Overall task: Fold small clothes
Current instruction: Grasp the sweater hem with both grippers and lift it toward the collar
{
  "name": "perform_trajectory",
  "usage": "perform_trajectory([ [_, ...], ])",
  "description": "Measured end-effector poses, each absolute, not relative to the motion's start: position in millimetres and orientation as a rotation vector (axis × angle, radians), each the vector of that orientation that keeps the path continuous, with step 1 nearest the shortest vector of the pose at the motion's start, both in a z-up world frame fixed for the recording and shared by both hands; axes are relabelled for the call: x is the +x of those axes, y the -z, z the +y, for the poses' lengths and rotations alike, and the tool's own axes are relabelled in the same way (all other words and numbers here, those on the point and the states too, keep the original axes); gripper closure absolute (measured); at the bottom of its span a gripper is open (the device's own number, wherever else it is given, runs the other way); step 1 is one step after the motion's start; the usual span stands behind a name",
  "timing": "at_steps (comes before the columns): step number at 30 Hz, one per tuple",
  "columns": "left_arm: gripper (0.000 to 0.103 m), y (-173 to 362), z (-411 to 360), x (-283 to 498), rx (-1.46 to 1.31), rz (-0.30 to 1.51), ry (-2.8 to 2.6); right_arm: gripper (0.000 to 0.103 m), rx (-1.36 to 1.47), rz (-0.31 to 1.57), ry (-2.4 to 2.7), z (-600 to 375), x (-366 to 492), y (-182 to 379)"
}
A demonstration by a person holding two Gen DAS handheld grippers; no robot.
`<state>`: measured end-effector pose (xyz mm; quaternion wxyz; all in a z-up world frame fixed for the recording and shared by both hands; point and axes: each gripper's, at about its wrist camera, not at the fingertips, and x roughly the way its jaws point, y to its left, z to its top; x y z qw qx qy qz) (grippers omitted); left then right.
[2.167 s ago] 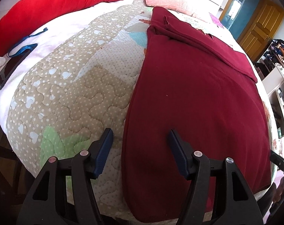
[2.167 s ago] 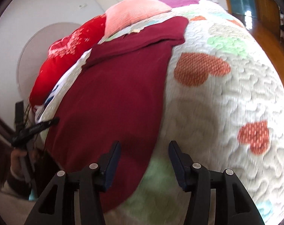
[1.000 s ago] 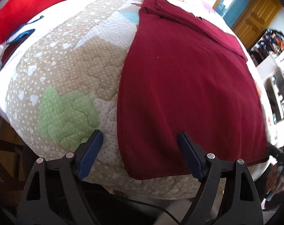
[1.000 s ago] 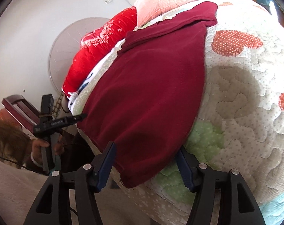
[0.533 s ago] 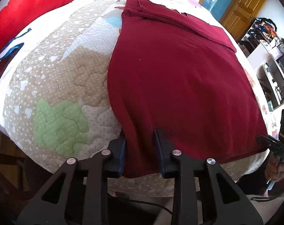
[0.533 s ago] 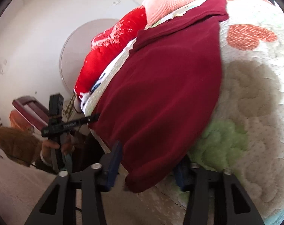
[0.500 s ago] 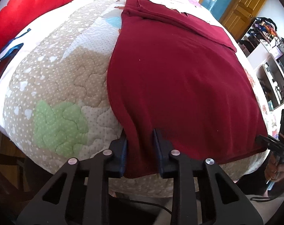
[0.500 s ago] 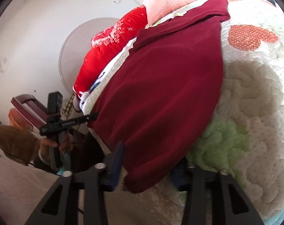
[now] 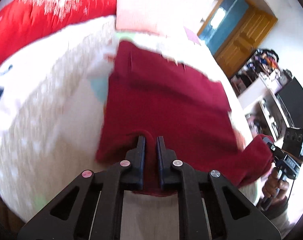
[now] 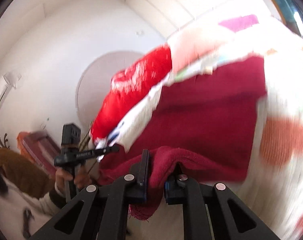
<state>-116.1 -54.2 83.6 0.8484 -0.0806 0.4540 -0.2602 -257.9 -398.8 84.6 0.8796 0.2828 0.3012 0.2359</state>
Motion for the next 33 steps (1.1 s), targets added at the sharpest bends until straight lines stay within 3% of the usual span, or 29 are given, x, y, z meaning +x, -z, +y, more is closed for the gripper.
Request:
perform_trajectory([
  [3,0.100,-98.6,-63.6,-61.8,-0.198,0.906,0.524,0.092,0.569,0.582,-0.437,-419.3,-219.3,-100.1],
  [10,0.100,-98.9,-102.7,48.6,-0.177,0.874,0.433,0.094,0.599,0.589,-0.299,-458.4,-114.6,-99.1],
  [16,0.100,-94.2,-103.9,66.2,-0.186,0.892,0.467,0.094,0.602,0.620,-0.183,-481.1,-57.7,-83.1],
  [18,0.091,-92.5,-99.4,71.5,-0.201,0.911,0.473,0.095,0.612,0.632,-0.168,-489.5,-51.1,-73.5],
  [20,0.062,-88.6,-94.2,77.8,-0.215,0.925,0.445,0.095,0.635,0.641,-0.168,-499.1,-46.7,-67.9],
  [24,0.056,-84.0,-100.7,83.7,-0.213,0.940,0.450,0.094,0.668,0.672,-0.149,-504.2,-41.8,-57.4],
  [26,0.044,-78.0,-117.7,87.6,-0.140,0.959,0.471,0.094,0.656,0.661,-0.155,-501.1,-42.0,-60.0],
  [31,0.044,-52.0,-151.7,105.5,0.031,1.034,0.413,0.094,0.663,0.672,-0.161,-500.5,-47.0,-57.9],
  [33,0.065,-44.2,-159.9,108.2,0.073,1.050,0.416,0.094,0.666,0.680,-0.163,-502.0,-48.7,-55.6],
])
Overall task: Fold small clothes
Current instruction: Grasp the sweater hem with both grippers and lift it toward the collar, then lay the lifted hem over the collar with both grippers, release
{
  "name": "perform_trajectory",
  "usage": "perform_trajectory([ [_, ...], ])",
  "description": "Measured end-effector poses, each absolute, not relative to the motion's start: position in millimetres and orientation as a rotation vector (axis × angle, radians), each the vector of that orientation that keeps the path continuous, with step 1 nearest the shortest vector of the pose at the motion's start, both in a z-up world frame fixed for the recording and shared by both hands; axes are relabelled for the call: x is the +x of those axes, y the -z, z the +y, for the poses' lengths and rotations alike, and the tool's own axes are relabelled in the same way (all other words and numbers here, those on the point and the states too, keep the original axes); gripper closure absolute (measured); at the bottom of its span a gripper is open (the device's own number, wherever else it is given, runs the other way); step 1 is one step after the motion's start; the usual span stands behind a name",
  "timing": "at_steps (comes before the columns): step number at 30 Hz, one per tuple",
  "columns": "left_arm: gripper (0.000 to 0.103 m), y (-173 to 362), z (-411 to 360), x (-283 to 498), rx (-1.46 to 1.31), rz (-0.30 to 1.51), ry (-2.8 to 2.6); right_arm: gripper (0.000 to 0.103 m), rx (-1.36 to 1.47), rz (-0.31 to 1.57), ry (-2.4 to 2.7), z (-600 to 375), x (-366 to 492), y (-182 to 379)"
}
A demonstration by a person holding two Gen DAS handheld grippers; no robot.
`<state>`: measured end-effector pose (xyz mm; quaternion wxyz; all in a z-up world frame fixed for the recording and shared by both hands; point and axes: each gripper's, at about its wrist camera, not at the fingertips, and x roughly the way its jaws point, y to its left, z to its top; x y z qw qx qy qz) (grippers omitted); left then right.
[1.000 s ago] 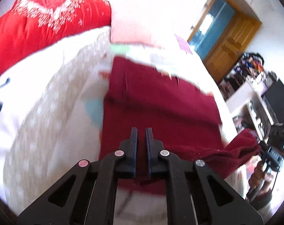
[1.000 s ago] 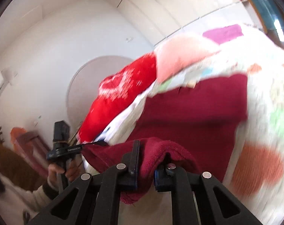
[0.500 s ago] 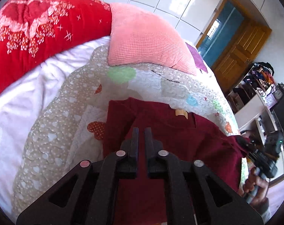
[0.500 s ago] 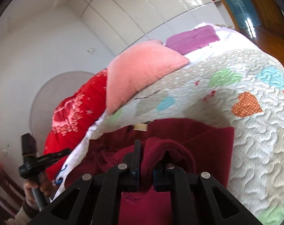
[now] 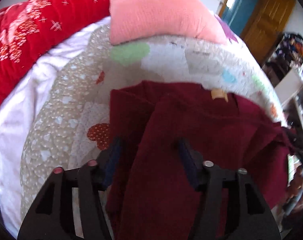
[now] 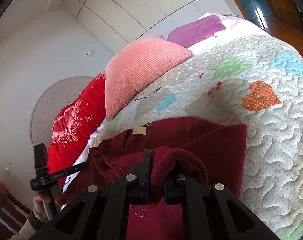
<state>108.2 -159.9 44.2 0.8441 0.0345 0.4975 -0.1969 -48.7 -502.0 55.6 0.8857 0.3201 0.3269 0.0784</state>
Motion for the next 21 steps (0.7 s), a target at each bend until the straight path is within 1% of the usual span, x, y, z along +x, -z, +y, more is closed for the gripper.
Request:
perform_trajectory([
  [1,0.088,-42.9,-166.3,107.0,0.123,1.047,0.404,0.094,0.657,0.687,-0.163,-502.2,-49.2,-55.0],
  [3,0.095,-47.5,-170.4,102.7,0.170,1.020,0.383,0.094,0.640,0.693,-0.164,-501.4,-50.0,-55.7],
  [8,0.097,-77.7,-162.1,107.5,0.098,0.929,0.386,0.095,0.652,0.626,-0.178,-508.9,-51.0,-74.7],
  [10,0.097,-80.6,-158.2,118.6,0.064,0.898,0.323,0.095,0.660,0.607,-0.153,-512.2,-44.4,-80.8],
  [12,0.097,-72.1,-157.8,134.2,0.026,0.913,0.286,0.094,0.699,0.608,-0.119,-516.7,-31.9,-79.7],
  [14,0.096,-55.9,-159.1,145.7,0.027,0.971,0.259,0.085,0.743,0.678,-0.105,-520.0,-10.4,-67.1],
  [15,0.095,-53.2,-158.8,146.1,0.025,0.971,0.261,0.070,0.773,0.757,-0.078,-521.8,0.2,-56.3],
  [16,0.092,-52.0,-156.6,145.9,0.024,0.965,0.266,0.066,0.805,0.774,-0.062,-524.0,0.9,-52.3],
  [17,0.092,-53.2,-152.6,145.1,0.015,0.959,0.269,0.066,0.822,0.756,-0.059,-526.2,-1.8,-53.5],
  [18,0.089,-55.7,-147.5,144.0,-0.005,0.952,0.270,0.063,0.829,0.722,-0.054,-529.3,-8.3,-58.0],
  [20,0.075,-64.9,-134.1,138.7,-0.054,0.927,0.246,0.061,0.810,0.656,-0.007,-537.9,-25.2,-71.5],
  [21,0.071,-68.0,-133.9,135.7,-0.059,0.916,0.240,0.061,0.788,0.636,0.023,-540.7,-32.5,-78.5],
])
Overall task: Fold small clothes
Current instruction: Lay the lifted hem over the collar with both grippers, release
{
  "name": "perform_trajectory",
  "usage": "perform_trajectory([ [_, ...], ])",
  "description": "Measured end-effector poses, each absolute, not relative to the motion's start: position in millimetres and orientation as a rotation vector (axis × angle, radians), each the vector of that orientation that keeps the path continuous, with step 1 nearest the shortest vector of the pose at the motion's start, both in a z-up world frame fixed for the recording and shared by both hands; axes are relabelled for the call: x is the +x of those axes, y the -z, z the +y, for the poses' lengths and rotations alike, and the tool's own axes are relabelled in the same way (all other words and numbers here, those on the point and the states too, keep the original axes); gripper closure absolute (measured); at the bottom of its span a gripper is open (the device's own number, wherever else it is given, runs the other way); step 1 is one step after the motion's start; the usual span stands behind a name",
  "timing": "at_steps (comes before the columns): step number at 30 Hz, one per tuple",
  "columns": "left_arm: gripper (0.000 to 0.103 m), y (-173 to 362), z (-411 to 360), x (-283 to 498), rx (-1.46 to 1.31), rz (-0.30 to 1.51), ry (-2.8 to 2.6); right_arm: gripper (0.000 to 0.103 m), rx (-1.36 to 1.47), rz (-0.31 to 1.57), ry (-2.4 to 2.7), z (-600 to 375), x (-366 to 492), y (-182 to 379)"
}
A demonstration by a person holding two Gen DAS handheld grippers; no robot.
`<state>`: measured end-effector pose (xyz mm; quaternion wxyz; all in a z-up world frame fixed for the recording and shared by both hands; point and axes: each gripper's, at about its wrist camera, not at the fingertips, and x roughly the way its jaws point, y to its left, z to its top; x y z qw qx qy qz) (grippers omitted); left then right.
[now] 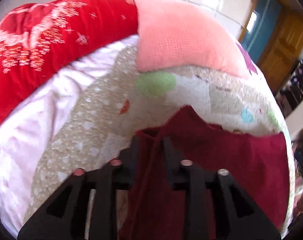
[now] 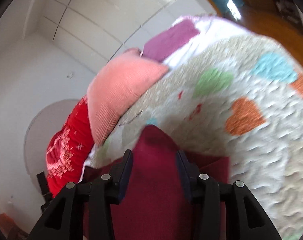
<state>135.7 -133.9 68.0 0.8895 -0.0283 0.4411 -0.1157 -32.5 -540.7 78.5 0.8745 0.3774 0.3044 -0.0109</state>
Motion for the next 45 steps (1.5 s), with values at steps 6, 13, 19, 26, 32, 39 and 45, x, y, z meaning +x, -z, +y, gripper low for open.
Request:
perform_trajectory([
  [6,0.058,-75.2,-154.0,126.5,-0.054,0.902,0.301,0.061,0.485,0.713,-0.013,-496.7,-19.0,-101.6],
  [13,0.057,-23.1,-163.4,167.4,-0.082,1.009,0.198,0.061,0.455,0.787,0.083,-488.6,29.1,-62.0],
  [19,0.045,-10.0,-171.3,171.3,-0.033,0.952,0.175,0.063,0.560,0.779,0.140,-518.4,27.0,-25.2],
  [26,0.044,-29.8,-168.5,146.8,0.015,0.924,0.175,0.062,0.498,0.813,0.157,-505.0,19.5,-46.7],
  [32,0.044,-45.5,-174.7,106.6,0.121,0.880,0.199,0.060,0.351,0.772,0.108,-468.5,-33.4,-81.8],
  [39,0.044,-52.8,-175.6,68.0,0.135,0.864,0.221,0.053,0.324,0.883,0.187,-466.2,-59.4,-53.2],
  [45,0.044,-56.6,-165.9,39.1,0.140,0.867,0.225,0.053,0.292,0.908,0.167,-456.1,-67.5,-57.8],
])
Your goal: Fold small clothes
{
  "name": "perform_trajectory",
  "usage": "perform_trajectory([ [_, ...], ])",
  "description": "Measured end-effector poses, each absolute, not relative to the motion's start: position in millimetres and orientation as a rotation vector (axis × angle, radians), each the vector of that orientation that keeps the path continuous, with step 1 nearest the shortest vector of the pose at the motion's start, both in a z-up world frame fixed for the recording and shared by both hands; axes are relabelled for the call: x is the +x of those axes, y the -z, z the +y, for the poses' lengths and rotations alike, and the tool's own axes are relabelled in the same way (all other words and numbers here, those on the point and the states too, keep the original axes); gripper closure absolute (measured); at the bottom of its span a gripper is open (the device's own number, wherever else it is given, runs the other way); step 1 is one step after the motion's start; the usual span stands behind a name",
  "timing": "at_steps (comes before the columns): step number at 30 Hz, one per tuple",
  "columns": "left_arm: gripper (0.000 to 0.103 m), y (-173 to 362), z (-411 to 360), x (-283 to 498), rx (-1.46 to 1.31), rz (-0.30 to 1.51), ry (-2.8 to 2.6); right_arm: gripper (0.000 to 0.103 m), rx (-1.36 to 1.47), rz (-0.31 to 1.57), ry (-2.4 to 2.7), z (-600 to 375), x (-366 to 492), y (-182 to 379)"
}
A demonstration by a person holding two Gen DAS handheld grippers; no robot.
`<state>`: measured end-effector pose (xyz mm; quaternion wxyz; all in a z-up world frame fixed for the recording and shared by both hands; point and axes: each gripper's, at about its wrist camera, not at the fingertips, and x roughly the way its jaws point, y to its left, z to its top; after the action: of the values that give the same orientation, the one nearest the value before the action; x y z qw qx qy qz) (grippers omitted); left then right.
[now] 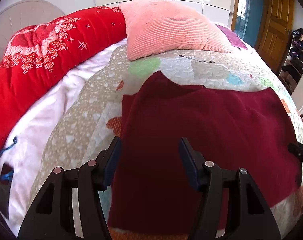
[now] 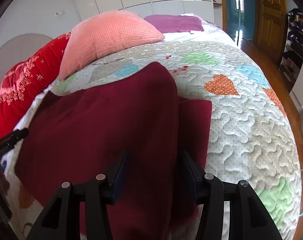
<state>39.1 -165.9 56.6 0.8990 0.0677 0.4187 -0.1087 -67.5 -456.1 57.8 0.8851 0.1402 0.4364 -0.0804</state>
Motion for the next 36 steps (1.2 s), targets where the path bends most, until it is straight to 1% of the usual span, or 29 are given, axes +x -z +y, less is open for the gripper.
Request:
perform_trajectory([
  [5,0.044,-56.4,-155.0,26.4,0.104,0.879,0.224,0.053,0.299,0.881,0.167,-449.6,-92.2,-67.1],
  [9,0.044,-55.2,-151.4,19.4,0.099,0.887,0.221,0.052,0.304,0.898,0.166,-445.5,-108.4,-59.1],
  [13,0.044,-50.0,-147.3,14.9,0.088,0.908,0.220,0.052,0.277,0.907,0.163,-441.6,-110.1,-49.0],
  [17,0.044,-44.2,-137.8,12.3,0.067,0.933,0.218,0.052,0.286,0.924,0.178,-438.8,-111.7,-53.1],
  [22,0.044,-41.8,-112.9,10.6,-0.033,0.948,0.211,0.050,0.324,0.876,0.198,-442.6,-126.6,-65.4],
  [26,0.044,-36.8,-102.2,13.6,-0.067,0.970,0.193,0.049,0.375,0.880,0.199,-451.0,-129.0,-61.7],
  [31,0.044,-34.0,-93.2,17.3,-0.108,0.959,0.191,0.048,0.342,0.864,0.241,-451.0,-127.6,-62.6],
  [32,0.044,-32.7,-92.0,19.4,-0.115,0.962,0.190,0.047,0.342,0.848,0.264,-453.8,-128.2,-63.8],
  [33,0.043,-30.1,-91.4,22.8,-0.121,0.970,0.190,0.040,0.346,0.832,0.285,-458.0,-129.6,-63.9],
  [34,0.037,-26.1,-91.4,27.7,-0.131,0.985,0.197,0.030,0.352,0.825,0.297,-462.2,-130.6,-62.9],
  [35,0.029,-23.2,-91.4,31.8,-0.143,0.993,0.207,0.028,0.365,0.823,0.303,-468.1,-130.2,-60.4],
  [36,0.027,-20.4,-91.8,35.6,-0.159,1.001,0.221,0.027,0.378,0.830,0.304,-472.8,-128.4,-56.9],
])
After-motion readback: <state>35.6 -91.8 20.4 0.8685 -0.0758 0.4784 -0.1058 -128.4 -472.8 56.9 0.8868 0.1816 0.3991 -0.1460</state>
